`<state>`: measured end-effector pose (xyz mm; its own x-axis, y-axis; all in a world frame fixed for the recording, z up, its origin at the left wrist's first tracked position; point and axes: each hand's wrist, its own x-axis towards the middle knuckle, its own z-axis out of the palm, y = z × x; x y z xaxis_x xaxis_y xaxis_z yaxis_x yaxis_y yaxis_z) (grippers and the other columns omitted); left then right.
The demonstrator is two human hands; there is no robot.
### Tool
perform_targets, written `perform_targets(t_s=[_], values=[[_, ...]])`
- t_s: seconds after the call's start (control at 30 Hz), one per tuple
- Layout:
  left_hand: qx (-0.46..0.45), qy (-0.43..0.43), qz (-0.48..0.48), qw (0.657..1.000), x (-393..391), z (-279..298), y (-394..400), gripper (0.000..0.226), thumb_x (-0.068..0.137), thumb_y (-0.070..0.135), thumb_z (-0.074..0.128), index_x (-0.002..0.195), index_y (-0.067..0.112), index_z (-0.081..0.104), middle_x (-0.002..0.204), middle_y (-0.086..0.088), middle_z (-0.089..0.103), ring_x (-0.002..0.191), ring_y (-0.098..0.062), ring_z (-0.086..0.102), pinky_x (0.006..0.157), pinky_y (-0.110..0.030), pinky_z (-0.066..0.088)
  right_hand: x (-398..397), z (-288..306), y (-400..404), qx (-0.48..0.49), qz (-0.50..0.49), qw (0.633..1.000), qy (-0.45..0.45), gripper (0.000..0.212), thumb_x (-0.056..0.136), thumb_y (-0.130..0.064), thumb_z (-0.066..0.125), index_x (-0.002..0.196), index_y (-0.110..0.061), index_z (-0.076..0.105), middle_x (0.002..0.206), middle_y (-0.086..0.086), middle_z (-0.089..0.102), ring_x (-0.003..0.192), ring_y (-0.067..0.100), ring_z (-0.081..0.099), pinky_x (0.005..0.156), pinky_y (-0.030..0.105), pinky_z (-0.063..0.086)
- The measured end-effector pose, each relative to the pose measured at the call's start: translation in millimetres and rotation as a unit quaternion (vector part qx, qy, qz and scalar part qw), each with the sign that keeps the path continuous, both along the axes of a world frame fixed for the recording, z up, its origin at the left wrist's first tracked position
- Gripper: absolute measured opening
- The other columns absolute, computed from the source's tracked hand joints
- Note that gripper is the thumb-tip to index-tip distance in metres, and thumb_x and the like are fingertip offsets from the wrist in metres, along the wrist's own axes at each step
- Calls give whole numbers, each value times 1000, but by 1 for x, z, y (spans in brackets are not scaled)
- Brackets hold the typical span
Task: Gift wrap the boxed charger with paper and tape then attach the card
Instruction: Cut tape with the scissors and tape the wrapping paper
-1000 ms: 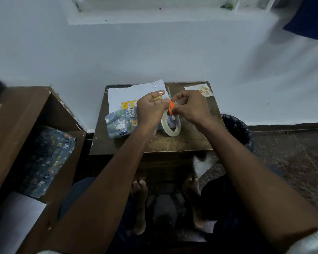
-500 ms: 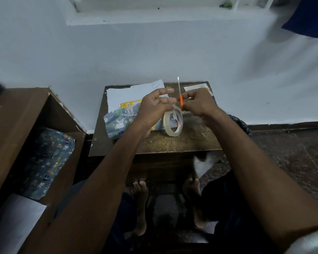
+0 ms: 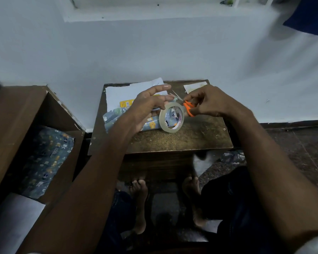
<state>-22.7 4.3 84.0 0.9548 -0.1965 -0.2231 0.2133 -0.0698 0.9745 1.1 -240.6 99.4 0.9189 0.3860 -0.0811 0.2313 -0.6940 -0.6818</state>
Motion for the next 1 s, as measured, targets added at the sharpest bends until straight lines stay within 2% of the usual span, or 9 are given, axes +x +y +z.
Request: perform_targets(t_s=[0.1, 0.2, 0.3, 0.37, 0.43, 0.53, 0.7, 0.8, 1.0], values=[[14, -10, -5, 1000, 0, 1, 0, 58, 86, -7, 56, 132, 26, 70, 120, -1, 80, 124, -23, 69, 104, -40, 54, 0, 3, 3, -6, -10, 1000, -15, 28, 77, -18, 86, 95, -38, 81, 79, -3, 77, 71, 14, 66, 75, 39, 57], [27, -20, -7, 999, -1, 2, 1, 58, 85, -7, 57, 131, 27, 70, 118, -3, 80, 122, -28, 70, 96, -37, 55, 0, 3, 9, -18, -5, 1000, -16, 29, 76, -17, 84, 97, -38, 82, 80, -3, 78, 81, 25, 71, 79, 41, 59], [46, -30, -6, 998, -1, 3, 0, 61, 80, -4, 60, 130, 28, 71, 116, -3, 80, 119, -29, 71, 89, -35, 55, 1, 4, 13, -20, -4, 1000, -16, 31, 75, -19, 84, 100, -37, 83, 80, -6, 78, 74, 12, 68, 76, 35, 57], [61, -39, -6, 997, -1, 2, 0, 62, 77, -4, 61, 129, 29, 72, 114, -3, 81, 118, -26, 72, 90, -37, 55, 2, 4, 14, -21, -11, 999, -22, 32, 74, -19, 84, 103, -35, 83, 79, -8, 77, 68, 1, 62, 70, 28, 52], [77, -49, -9, 996, 0, 0, 0, 62, 80, -7, 62, 129, 30, 72, 114, -2, 81, 117, -25, 73, 92, -41, 57, 2, 4, 16, -24, -13, 999, -29, 34, 74, -19, 84, 104, -35, 83, 78, -9, 76, 65, -2, 60, 67, 25, 48], [93, -60, -13, 994, 1, -1, 1, 61, 84, -9, 61, 130, 30, 71, 113, -2, 81, 115, -22, 74, 95, -45, 58, 2, 5, 18, -34, -8, 999, -34, 35, 75, -18, 82, 106, -35, 83, 78, -7, 77, 67, 3, 60, 67, 27, 49], [103, -68, -16, 992, 1, 0, 1, 61, 86, -13, 59, 131, 26, 71, 111, -3, 81, 108, -14, 75, 83, -35, 58, 3, 6, 20, -46, 4, 998, -50, 34, 77, -16, 81, 105, -34, 84, 78, -7, 77, 71, 14, 64, 68, 33, 49], [107, -71, -14, 992, 1, -1, 1, 61, 85, -13, 59, 130, 27, 71, 112, -5, 81, 112, -16, 74, 86, -39, 58, 3, 6, 21, -42, 4, 997, -68, 34, 76, -15, 80, 103, -36, 84, 76, -4, 76, 74, 25, 67, 70, 36, 53], [109, -73, -12, 991, 2, -2, 3, 60, 86, -12, 61, 130, 28, 71, 112, -6, 80, 113, -21, 74, 97, -51, 60, 3, 9, 22, -45, -5, 996, -79, 40, 76, -9, 80, 110, -30, 83, 71, -17, 70, 57, -5, 57, 59, 20, 41]])
